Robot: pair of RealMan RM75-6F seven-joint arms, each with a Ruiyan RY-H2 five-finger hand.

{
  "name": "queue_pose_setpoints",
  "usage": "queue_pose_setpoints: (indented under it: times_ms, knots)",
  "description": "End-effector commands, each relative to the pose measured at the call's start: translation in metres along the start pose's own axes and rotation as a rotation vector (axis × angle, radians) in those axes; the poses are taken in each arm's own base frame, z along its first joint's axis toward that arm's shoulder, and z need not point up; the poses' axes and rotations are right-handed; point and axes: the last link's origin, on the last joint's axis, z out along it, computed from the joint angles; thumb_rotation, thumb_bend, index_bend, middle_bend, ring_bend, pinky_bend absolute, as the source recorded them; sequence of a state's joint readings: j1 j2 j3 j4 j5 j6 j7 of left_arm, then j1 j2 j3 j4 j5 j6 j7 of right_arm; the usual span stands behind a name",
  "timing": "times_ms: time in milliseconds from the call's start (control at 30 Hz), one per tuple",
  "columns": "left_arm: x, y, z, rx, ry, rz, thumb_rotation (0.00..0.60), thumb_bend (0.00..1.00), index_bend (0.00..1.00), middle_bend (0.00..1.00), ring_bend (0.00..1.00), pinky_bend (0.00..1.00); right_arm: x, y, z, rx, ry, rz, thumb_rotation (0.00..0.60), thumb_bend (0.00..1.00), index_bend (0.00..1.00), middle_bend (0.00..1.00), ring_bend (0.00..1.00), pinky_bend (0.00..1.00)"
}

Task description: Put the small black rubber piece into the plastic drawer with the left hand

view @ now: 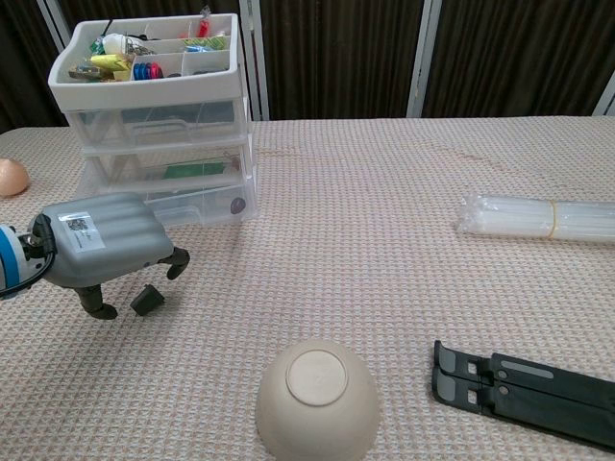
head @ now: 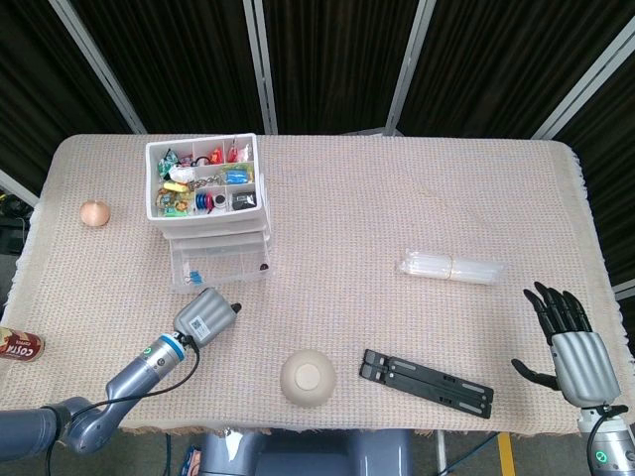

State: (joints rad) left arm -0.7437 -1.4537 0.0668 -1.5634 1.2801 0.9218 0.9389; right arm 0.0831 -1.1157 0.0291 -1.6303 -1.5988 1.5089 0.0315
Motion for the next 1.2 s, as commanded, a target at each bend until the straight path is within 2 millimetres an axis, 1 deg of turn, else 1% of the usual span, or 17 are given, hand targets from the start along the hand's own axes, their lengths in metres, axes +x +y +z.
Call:
queue_pose_setpoints:
  times_ms: [33, 433, 533, 667, 900, 1067, 1200]
  knots:
    - [-0.001, 0.001, 0.001, 0.0, -0.004, 0.003, 0.6, 0.09, 0.38, 1.0, 0.94, 0.78, 0.0, 0.0, 0.0, 0.0, 0.0, 0.001, 0.6, 0.06, 0.06, 0.0, 0.0, 0.0]
    - [-0.008, 0.006, 0.007, 0.0, -0.022, 0.0, 0.6, 0.13, 0.43, 1.0, 0.94, 0.78, 0.0, 0.0, 0.0, -0.002, 0.001, 0.004, 0.6, 0.06, 0.06, 0.0, 0.0, 0.0]
    - [-0.009, 0.007, 0.009, 0.001, -0.021, -0.004, 0.6, 0.17, 0.46, 1.0, 0.94, 0.78, 0.0, 0.0, 0.0, -0.002, 0.001, 0.005, 0.6, 0.06, 0.06, 0.0, 0.0, 0.0]
    - [-0.009, 0.009, 0.009, -0.001, -0.019, -0.007, 0.6, 0.3, 0.52, 1.0, 0.94, 0.78, 0.001, 0.0, 0.0, -0.003, 0.004, 0.006, 0.6, 0.06, 0.06, 0.0, 0.0, 0.0]
    - [-0.01, 0.009, 0.007, -0.001, -0.017, -0.015, 0.6, 0.37, 0.59, 1.0, 0.94, 0.77, 0.001, 0.0, 0.0, -0.005, 0.004, 0.008, 0.6, 0.06, 0.06, 0.0, 0.0, 0.0]
    - [-0.009, 0.009, 0.005, -0.003, -0.007, -0.021, 0.6, 0.37, 0.59, 1.0, 0.94, 0.77, 0.001, 0.0, 0.0, -0.004, 0.004, 0.007, 0.6, 0.06, 0.06, 0.0, 0.0, 0.0]
    - [0.001, 0.01, 0.003, -0.012, 0.035, -0.034, 0.6, 0.37, 0.59, 1.0, 0.94, 0.77, 0.0, 0.0, 0.0, -0.004, 0.004, 0.005, 0.6, 0.06, 0.06, 0.0, 0.0, 0.0]
